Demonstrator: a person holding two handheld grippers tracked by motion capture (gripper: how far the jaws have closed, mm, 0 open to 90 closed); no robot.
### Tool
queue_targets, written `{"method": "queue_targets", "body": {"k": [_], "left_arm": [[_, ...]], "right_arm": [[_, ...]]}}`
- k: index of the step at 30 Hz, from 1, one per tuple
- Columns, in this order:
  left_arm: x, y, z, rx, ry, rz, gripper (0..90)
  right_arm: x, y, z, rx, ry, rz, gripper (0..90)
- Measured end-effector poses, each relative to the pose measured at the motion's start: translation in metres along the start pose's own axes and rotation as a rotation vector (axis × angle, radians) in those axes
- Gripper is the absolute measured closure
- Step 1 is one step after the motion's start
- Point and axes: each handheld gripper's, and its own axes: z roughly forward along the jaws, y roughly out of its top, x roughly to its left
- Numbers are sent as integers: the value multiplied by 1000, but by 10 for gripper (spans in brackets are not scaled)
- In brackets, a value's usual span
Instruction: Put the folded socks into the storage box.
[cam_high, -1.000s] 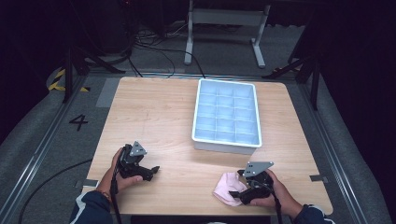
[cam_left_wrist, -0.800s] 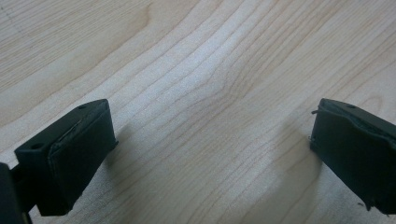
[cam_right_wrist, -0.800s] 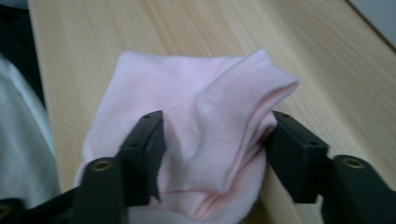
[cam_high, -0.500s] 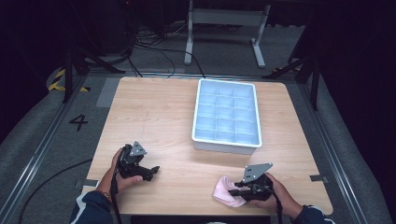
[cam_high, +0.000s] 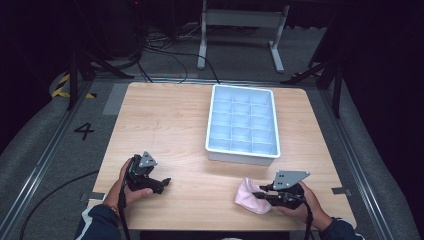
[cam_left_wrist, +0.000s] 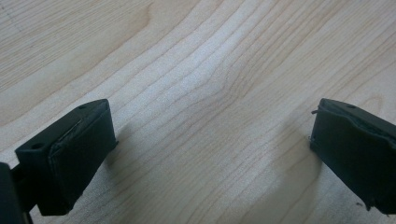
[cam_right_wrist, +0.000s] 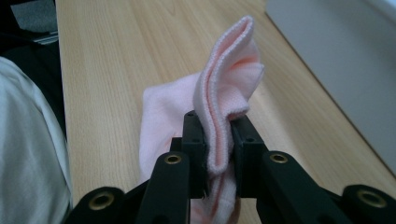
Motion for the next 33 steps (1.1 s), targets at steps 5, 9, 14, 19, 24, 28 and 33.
{"method": "queue_targets", "body": {"k": [5,9,14,19,24,28,33], "left_arm": [[0,0,0,0,0,-1,3],[0,0,0,0,0,0,3],[0,0,0,0,-1,-1,3],[0,0,0,0,0,0,3],[0,0,0,0,0,-1,3],[0,0,0,0,0,-1,3],[0,0,0,0,0,0,3]], "right_arm": [[-5,2,-13,-43,-29,9,790],[-8,3,-23,-76,-46,8,792],[-13,5,-36,-124,-79,9,792],[-17,7,-49,-164,-107,11,792],[-22,11,-63,-206,-140,9,792],[-32,18,-75,-238,-177,5,792],[-45,28,-81,-241,-213,1,792]]}}
